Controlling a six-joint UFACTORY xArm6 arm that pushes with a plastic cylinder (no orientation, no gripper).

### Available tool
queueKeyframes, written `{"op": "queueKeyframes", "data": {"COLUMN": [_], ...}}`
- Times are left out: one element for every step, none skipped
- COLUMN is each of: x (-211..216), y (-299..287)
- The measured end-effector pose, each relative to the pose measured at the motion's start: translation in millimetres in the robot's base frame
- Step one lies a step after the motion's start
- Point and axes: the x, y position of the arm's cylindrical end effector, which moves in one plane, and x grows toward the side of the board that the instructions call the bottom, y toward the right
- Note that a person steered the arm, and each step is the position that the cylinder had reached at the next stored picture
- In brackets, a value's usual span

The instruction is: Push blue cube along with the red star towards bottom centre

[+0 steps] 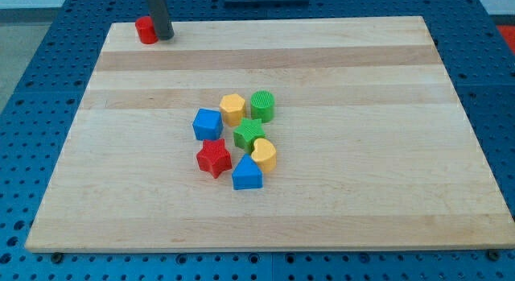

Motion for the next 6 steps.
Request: {"op": "queueKeyframes", "data": {"x": [25, 81, 134, 164, 193, 217], "y": [31, 78, 108, 109, 107, 86]}}
